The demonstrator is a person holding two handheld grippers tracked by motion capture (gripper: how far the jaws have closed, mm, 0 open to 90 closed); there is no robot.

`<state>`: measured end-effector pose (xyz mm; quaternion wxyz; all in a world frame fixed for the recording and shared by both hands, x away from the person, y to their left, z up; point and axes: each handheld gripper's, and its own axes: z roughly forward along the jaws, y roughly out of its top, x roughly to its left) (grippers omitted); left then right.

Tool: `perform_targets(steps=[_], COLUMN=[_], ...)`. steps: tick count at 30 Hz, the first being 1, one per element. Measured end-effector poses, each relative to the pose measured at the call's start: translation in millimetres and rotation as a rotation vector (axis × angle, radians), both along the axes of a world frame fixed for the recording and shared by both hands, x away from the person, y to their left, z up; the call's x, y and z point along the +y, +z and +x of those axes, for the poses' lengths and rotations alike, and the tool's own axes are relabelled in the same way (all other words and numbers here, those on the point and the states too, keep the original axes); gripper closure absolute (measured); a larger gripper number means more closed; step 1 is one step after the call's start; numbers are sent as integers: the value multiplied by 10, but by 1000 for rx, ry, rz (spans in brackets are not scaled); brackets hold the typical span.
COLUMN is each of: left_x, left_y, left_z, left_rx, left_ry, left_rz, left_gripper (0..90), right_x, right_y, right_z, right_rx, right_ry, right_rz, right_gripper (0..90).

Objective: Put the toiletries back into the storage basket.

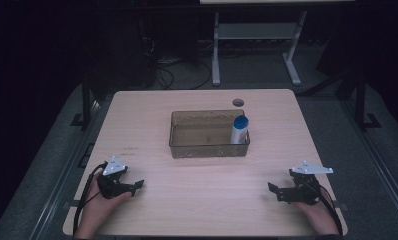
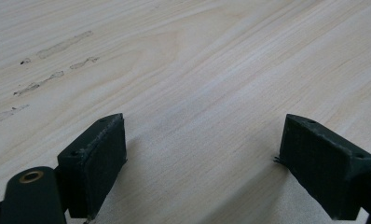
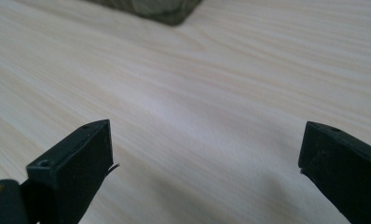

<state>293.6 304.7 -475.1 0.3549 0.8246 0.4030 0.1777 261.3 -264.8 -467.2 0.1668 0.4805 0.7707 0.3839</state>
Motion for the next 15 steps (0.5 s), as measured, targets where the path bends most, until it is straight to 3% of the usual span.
perform_targets(steps=[10, 15], left_x=[0, 0], left_y=[0, 0], left_z=[0, 0], left_rx=[0, 0], left_ry=[0, 0], left_rz=[0, 0], left_gripper=[133, 133], right_x=[-68, -54], right_y=[-152, -154], right_z=[-99, -107], right_rx=[31, 31], right_ry=[-18, -20], right_rz=[-94, -111], right_gripper=[23, 23])
